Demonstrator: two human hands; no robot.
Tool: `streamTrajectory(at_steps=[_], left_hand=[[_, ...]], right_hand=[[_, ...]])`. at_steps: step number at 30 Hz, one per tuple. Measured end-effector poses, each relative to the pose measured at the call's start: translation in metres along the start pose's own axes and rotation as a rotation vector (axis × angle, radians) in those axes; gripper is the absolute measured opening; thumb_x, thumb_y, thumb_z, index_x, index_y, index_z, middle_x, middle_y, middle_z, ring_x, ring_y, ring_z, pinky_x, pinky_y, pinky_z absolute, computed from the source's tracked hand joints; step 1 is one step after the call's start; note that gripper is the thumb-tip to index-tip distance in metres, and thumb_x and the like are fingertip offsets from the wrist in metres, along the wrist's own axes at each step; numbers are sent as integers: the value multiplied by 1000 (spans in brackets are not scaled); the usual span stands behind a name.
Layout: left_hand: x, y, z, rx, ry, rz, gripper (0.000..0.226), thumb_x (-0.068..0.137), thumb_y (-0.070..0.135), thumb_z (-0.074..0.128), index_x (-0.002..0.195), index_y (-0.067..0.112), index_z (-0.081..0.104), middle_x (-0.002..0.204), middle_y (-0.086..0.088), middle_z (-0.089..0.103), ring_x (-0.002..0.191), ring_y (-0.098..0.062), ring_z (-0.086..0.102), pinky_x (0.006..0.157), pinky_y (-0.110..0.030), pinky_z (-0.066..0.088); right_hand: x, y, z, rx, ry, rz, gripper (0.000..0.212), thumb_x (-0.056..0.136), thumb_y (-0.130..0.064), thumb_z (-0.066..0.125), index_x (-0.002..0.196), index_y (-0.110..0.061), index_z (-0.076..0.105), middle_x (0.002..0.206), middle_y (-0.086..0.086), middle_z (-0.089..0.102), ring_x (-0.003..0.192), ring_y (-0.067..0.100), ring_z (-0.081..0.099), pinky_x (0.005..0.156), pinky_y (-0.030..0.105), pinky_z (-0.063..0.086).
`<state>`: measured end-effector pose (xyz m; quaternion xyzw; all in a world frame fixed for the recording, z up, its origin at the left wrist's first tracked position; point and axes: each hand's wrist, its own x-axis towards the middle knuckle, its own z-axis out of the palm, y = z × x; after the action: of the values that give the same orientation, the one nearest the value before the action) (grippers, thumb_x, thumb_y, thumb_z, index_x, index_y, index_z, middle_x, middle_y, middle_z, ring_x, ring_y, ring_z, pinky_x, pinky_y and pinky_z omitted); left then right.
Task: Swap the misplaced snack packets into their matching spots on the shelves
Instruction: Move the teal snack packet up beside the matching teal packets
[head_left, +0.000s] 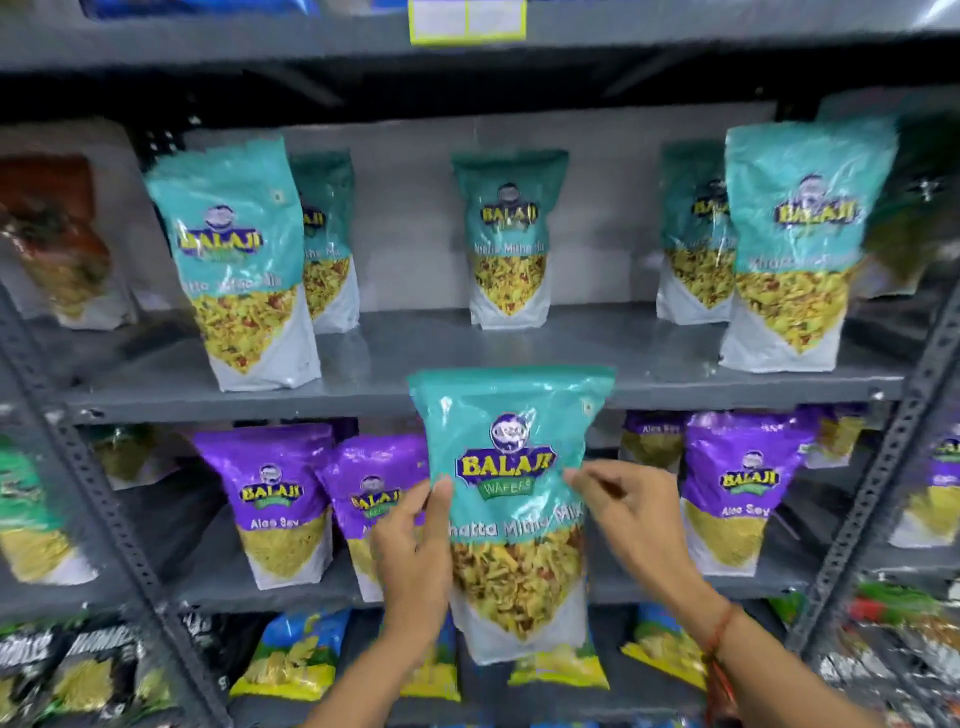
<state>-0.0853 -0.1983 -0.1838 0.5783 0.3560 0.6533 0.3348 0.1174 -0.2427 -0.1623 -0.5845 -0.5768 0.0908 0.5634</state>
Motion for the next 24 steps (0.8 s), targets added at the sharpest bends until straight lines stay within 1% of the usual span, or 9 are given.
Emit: streamTrajectory(at_steps=[2, 5, 8, 9, 11, 16, 19, 21, 24], left_hand=[[35, 26, 8, -53, 19, 46, 35, 94, 31, 58, 71, 5, 60, 61, -11, 50, 63, -12, 41, 57, -32, 35], [92, 63, 24, -157, 56, 74, 34, 94, 25, 59, 65, 7, 58, 59, 5, 49, 61, -7, 39, 55, -30, 32], [147, 83, 44, -158, 64, 127, 40, 95, 27, 58, 72, -6, 56, 66, -5, 49, 66, -13, 40, 60, -31, 33], [162, 86, 49, -150, 69, 139, 43, 95, 28, 57, 74, -9, 54, 68, -6, 46, 67, -14, 38, 62, -32, 31], [189, 89, 59, -123, 80, 141, 44, 94, 30, 56, 76, -10, 53, 69, -6, 44, 67, -15, 36, 63, -32, 30], [230, 81, 77, -53, 64, 102, 35, 94, 27, 57, 62, 12, 61, 60, -1, 54, 58, -11, 44, 57, -31, 33], [248, 68, 83, -24, 50, 66, 32, 93, 26, 59, 63, 25, 69, 67, 0, 68, 68, -20, 59, 66, -42, 50], [253, 60, 85, -14, 40, 41, 32, 93, 29, 60, 63, 34, 72, 71, 1, 74, 75, -23, 67, 73, -51, 56], [258, 54, 85, -40, 17, 20, 25, 92, 33, 61, 70, 30, 73, 77, 3, 77, 85, -25, 72, 79, -52, 57]], right_hand=[[32, -31, -8, 72, 50, -23, 32, 87, -26, 71, 69, 1, 69, 58, 2, 65, 59, 5, 52, 56, 39, 47], [86, -69, -15, 184, 127, -40, 24, 85, -22, 73, 76, 0, 77, 76, 21, 77, 67, 24, 71, 67, 48, 56], [140, -87, -15, 208, 190, -85, 31, 82, -24, 75, 75, 7, 74, 71, 26, 74, 66, 11, 51, 61, 36, 46], [156, -88, -13, 216, 204, -86, 32, 82, -24, 75, 74, 6, 73, 64, 20, 70, 65, 10, 48, 62, 33, 43], [185, -86, -8, 220, 229, -94, 34, 80, -27, 75, 76, 7, 72, 65, 28, 66, 64, 9, 46, 64, 31, 42], [234, -64, 9, 139, 245, -75, 53, 75, -41, 68, 80, 12, 64, 81, 34, 67, 63, 11, 47, 64, 35, 51], [246, -47, 20, 135, 242, -21, 49, 78, -41, 69, 86, 8, 67, 84, 29, 71, 74, 30, 74, 80, 51, 59], [251, -39, 26, 155, 228, 0, 39, 82, -36, 71, 87, 3, 72, 83, 23, 75, 90, 39, 72, 83, 51, 58], [255, -33, 31, 194, 197, 7, 39, 81, -42, 69, 86, -4, 75, 85, 16, 79, 91, 36, 73, 82, 52, 59]])
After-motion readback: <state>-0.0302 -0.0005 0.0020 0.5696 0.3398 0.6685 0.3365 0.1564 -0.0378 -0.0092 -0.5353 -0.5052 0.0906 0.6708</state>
